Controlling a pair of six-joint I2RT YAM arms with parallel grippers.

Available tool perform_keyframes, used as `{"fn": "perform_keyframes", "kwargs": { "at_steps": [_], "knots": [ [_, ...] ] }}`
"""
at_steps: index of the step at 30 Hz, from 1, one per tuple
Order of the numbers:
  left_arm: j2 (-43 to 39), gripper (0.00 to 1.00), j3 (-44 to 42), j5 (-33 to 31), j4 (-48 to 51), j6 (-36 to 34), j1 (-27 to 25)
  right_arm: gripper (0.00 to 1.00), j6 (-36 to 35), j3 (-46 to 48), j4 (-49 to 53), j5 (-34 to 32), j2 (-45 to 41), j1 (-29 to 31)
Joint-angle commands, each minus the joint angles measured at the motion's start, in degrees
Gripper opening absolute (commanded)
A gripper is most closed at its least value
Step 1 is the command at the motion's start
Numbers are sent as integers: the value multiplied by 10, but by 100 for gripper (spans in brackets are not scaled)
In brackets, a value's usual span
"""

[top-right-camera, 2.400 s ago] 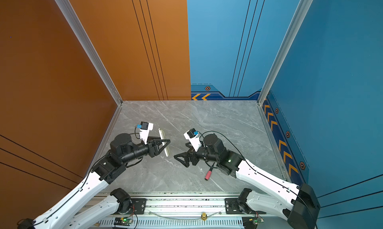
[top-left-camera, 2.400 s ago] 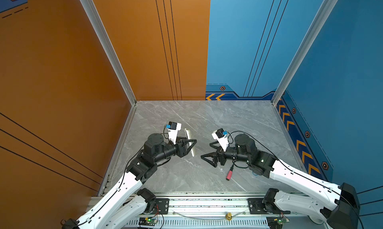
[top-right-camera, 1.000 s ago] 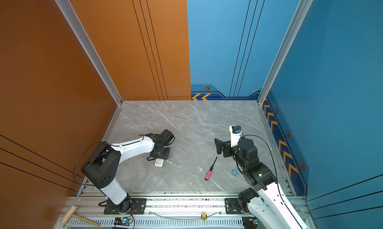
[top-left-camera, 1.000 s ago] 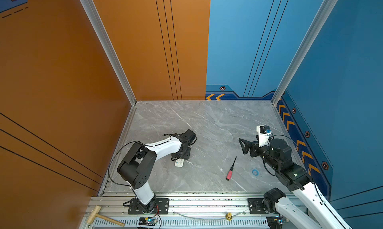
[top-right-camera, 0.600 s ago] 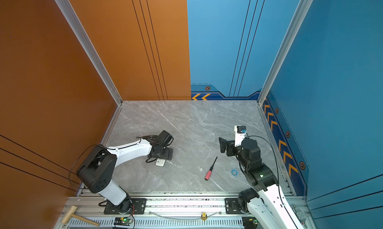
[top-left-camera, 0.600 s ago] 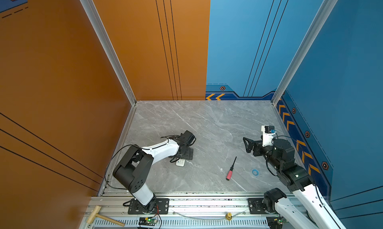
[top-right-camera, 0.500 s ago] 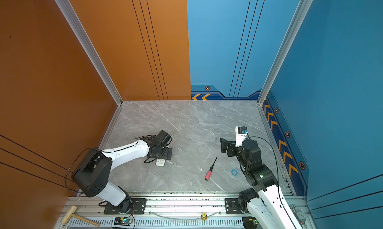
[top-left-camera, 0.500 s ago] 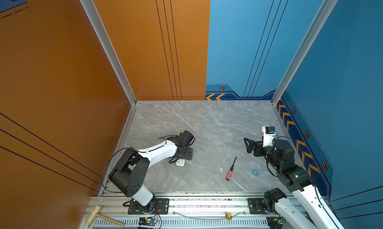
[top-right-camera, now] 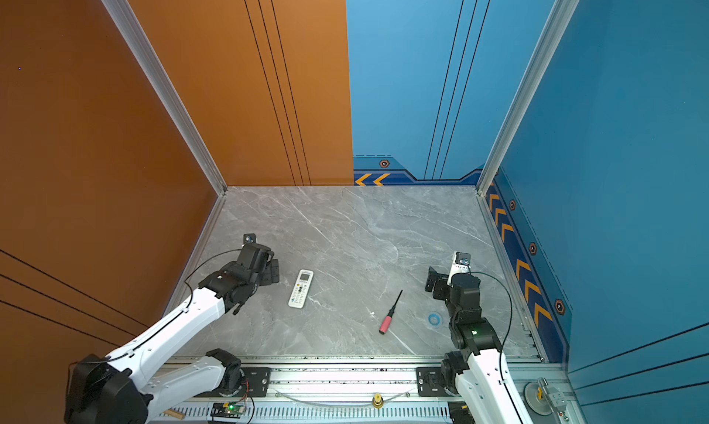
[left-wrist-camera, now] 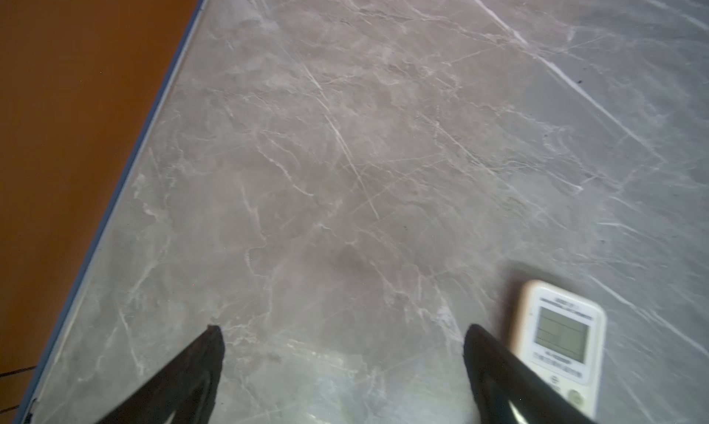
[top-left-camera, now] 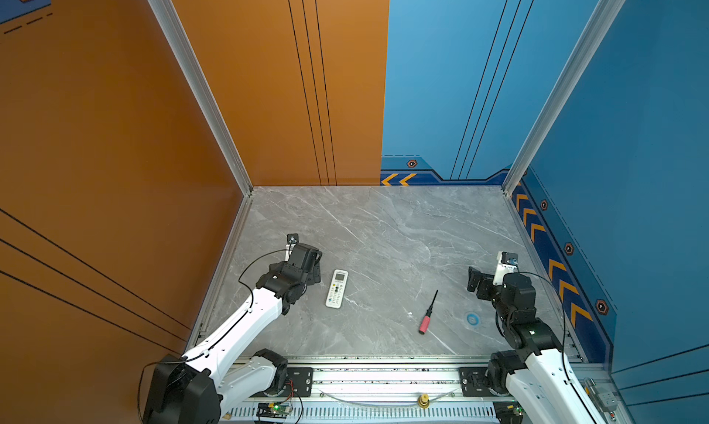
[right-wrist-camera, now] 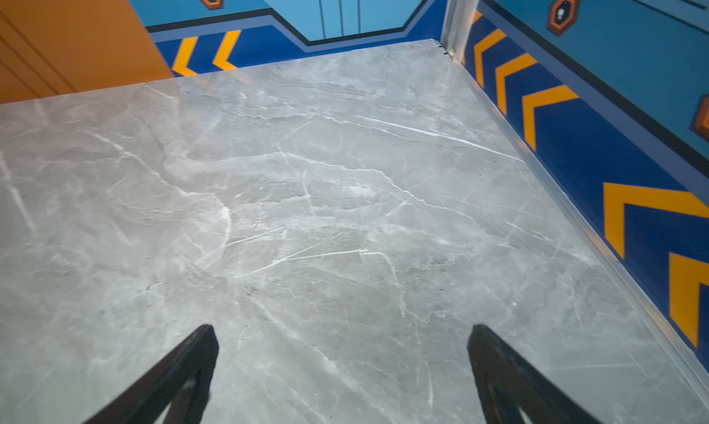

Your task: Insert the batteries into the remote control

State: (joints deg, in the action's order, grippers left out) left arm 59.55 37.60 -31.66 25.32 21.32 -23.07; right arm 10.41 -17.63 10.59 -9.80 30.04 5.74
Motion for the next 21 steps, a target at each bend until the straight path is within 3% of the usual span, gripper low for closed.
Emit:
{"fn": "perform_keyframes", "kwargs": {
  "at_steps": [1,6,11,16,21],
  "knots": [
    [-26,98,-47,-81,-92,-81,11,100,-44,39,-106,-8,-14,-10],
    [-24,98,-110,-51,-252,-166,41,100,-81,109,-228,-8,-10,-14],
    [37,98,-159,6,-462,-211,86,100,-91,119,-335,-23,87,-19],
    [156,98,-165,65,-621,-213,142,100,-90,72,-330,-43,186,-19],
    [229,98,-155,102,-725,-238,160,100,-80,56,-319,-62,208,-19]
  ]
}}
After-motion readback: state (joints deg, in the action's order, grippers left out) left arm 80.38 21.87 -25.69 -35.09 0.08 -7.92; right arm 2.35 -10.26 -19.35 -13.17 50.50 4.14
